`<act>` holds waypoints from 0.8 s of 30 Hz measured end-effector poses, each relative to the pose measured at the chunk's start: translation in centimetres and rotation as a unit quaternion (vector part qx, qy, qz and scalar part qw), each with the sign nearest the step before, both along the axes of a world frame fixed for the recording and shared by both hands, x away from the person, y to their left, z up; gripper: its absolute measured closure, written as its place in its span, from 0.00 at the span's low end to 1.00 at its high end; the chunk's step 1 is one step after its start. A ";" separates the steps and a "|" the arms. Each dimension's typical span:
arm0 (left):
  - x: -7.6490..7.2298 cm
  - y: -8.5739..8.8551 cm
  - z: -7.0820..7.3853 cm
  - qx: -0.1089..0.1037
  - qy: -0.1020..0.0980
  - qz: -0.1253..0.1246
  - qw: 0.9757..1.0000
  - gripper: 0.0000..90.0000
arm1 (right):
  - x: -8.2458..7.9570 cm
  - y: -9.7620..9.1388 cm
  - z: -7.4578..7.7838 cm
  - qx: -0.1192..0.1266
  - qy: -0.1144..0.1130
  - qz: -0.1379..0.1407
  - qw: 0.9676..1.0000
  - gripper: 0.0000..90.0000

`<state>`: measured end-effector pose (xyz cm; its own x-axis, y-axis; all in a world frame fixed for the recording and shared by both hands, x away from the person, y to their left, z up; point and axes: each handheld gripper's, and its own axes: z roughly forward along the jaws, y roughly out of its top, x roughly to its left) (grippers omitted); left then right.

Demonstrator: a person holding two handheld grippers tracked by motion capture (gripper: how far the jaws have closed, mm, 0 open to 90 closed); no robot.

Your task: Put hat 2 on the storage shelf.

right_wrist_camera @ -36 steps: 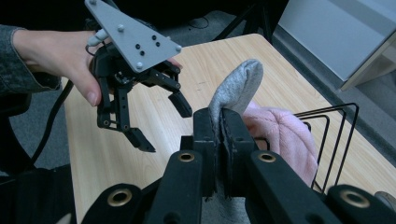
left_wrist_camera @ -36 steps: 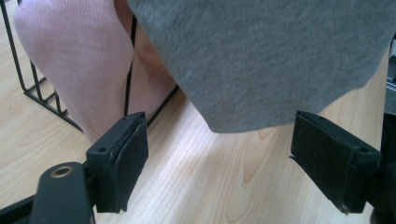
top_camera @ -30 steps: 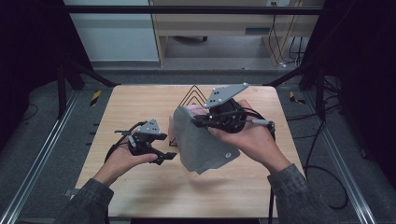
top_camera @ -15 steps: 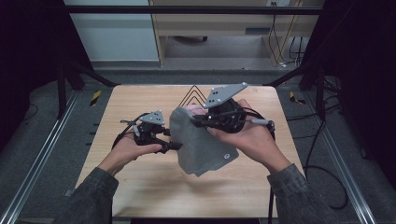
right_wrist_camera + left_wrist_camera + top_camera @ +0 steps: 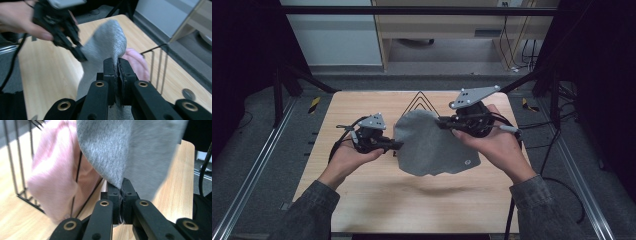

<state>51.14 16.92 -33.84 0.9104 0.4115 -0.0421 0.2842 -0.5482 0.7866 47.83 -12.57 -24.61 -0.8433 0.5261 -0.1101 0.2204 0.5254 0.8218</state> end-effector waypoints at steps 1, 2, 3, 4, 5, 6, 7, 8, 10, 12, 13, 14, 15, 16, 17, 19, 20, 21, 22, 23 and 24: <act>-0.1 0.1 0.6 0.000 -0.003 0.002 1.000 0.98 | 0.2 -0.3 0.1 0.002 -0.002 -0.005 1.000 0.96; -0.1 0.1 1.2 0.002 -0.007 0.007 1.000 0.98 | 0.3 -0.5 0.2 0.005 -0.003 -0.011 1.000 0.96; -0.1 0.1 1.9 0.006 -0.010 0.011 1.000 0.98 | 0.5 -0.8 0.3 0.008 -0.004 -0.017 1.000 0.96; 0.0 0.2 2.5 0.013 -0.013 0.011 1.000 0.98 | 0.7 -1.0 0.5 0.010 -0.007 -0.021 1.000 0.96; 0.0 0.2 3.1 0.016 -0.017 0.012 1.000 0.98 | 0.8 -1.1 0.6 0.014 -0.009 -0.026 1.000 0.96; 0.0 0.1 3.7 0.015 -0.020 0.015 1.000 0.98 | 1.0 -1.3 0.8 0.016 -0.011 -0.032 0.999 0.96; 0.1 0.1 4.5 0.022 -0.024 0.014 0.999 0.98 | 1.2 -1.4 1.1 0.021 -0.013 -0.036 0.999 0.96; 0.2 0.0 5.4 0.027 -0.031 0.016 0.999 0.98 | 1.4 -1.6 1.3 0.025 -0.016 -0.039 0.999 0.96; 0.3 -0.1 6.9 0.034 -0.042 0.021 0.998 0.98 | 1.8 -1.8 2.0 0.032 -0.023 -0.045 0.998 0.96; 0.5 -0.2 8.4 0.039 -0.052 0.025 0.998 0.98 | 2.2 -2.0 2.9 0.044 -0.030 -0.050 0.997 0.96; 0.6 -0.3 8.9 0.042 -0.055 0.027 0.997 0.98 | 2.4 -2.0 3.4 0.046 -0.034 -0.055 0.997 0.96; 0.9 -0.3 9.6 0.043 -0.059 0.032 0.997 0.98 | 2.5 -2.1 3.7 0.048 -0.038 -0.058 0.996 0.96; 1.2 -0.3 10.2 0.042 -0.062 0.036 0.997 0.98 | 2.9 -2.2 4.1 0.051 -0.042 -0.061 0.996 0.96; 1.4 -0.4 10.6 0.040 -0.065 0.038 0.996 0.98 | 3.2 -2.2 4.4 0.053 -0.046 -0.066 0.995 0.96; 1.7 -0.4 11.1 0.040 -0.068 0.043 0.996 0.98 | 3.4 -2.3 4.7 0.055 -0.049 -0.069 0.995 0.96; 2.4 -0.4 12.0 0.031 -0.071 0.051 0.996 0.98 | 4.1 -2.3 5.2 0.058 -0.056 -0.074 0.994 0.96; 2.7 -0.4 12.4 0.028 -0.071 0.054 0.996 0.98 | 4.5 -2.4 5.5 0.061 -0.059 -0.078 0.993 0.96; 2.9 -0.4 12.6 0.025 -0.074 0.056 0.995 0.98 | 4.8 -2.5 5.7 0.064 -0.061 -0.080 0.993 0.96; 3.2 -0.4 12.9 0.024 -0.077 0.057 0.995 0.98 | 5.0 -2.5 5.9 0.065 -0.062 -0.082 0.993 0.96; 3.5 -0.5 13.3 0.023 -0.082 0.061 0.994 0.98 | 5.4 -2.5 6.1 0.066 -0.065 -0.085 0.992 0.96; 3.7 -0.6 13.6 0.022 -0.085 0.066 0.994 0.98 | 5.8 -2.6 6.4 0.070 -0.068 -0.088 0.991 0.96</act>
<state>54.89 16.37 -20.26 0.8406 0.5262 0.1285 0.2214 -0.5503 0.8051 53.58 -15.18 -18.21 -0.7190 0.6824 -0.1316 0.1808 0.3666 0.9127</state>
